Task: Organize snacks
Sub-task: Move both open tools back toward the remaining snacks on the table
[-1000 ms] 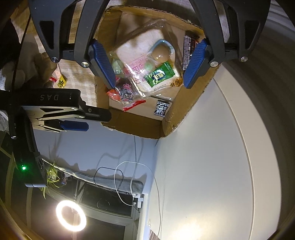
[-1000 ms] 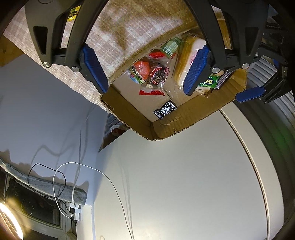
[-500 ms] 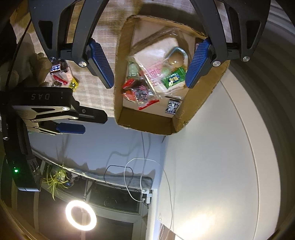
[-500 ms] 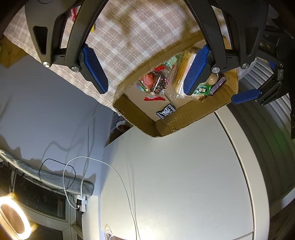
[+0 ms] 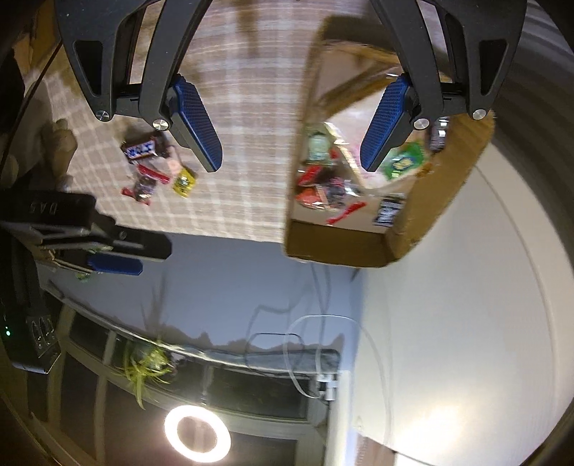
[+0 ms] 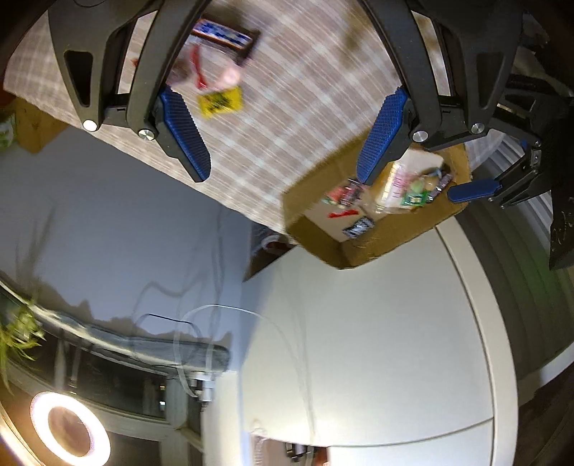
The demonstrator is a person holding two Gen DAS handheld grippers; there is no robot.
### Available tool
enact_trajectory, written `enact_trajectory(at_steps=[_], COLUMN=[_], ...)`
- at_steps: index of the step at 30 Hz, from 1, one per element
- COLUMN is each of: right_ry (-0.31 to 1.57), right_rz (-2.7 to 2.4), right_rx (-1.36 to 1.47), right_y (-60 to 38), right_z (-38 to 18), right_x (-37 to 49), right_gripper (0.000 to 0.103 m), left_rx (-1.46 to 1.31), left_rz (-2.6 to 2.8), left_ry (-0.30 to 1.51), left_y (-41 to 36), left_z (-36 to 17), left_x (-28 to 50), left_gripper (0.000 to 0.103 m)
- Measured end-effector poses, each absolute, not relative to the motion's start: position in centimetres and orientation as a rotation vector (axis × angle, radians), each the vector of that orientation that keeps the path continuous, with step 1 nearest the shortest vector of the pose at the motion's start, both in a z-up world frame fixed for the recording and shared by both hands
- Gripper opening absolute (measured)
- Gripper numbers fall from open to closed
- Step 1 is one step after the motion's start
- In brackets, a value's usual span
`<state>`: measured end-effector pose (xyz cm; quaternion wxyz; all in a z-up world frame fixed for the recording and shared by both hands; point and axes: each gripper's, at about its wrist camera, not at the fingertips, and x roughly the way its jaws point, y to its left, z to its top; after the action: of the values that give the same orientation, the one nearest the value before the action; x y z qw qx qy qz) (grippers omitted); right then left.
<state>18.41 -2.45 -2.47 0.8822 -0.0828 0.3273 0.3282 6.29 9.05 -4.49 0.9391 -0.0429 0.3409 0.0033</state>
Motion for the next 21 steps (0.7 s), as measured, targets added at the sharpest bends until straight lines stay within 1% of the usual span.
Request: enact_trajectory(at_steps=[5,13,17,21], right_ry=[0.704,0.787,0.826,0.892], right_rz=[0.621,0.541,0.518,0.544], right_rx=[-0.136,-0.106,-0.073,-0.009], right_y=[-7.1,-12.7,-14.7,-15.6], right_z=[-3.0,-5.8,-7.1,-8.5], right_x=[18.5,18.7,19.3,20.2], right_gripper=[0.086,0.086,0.086,0.086], left_rx=[-0.084,-0.07,-0.057,-0.049], left_rz=[-0.073,-0.197,-0.259,-0.33], left_ry=[0.715,0.755,0.779,0.799], left_y=[6.7,2.3,0.3,-1.6], left_z=[-5.5,-6.9,-7.5,-7.9], left_x=[6.7,7.7,8.4,9.0], left_gripper=[0.08,0.079,0.074,0.072])
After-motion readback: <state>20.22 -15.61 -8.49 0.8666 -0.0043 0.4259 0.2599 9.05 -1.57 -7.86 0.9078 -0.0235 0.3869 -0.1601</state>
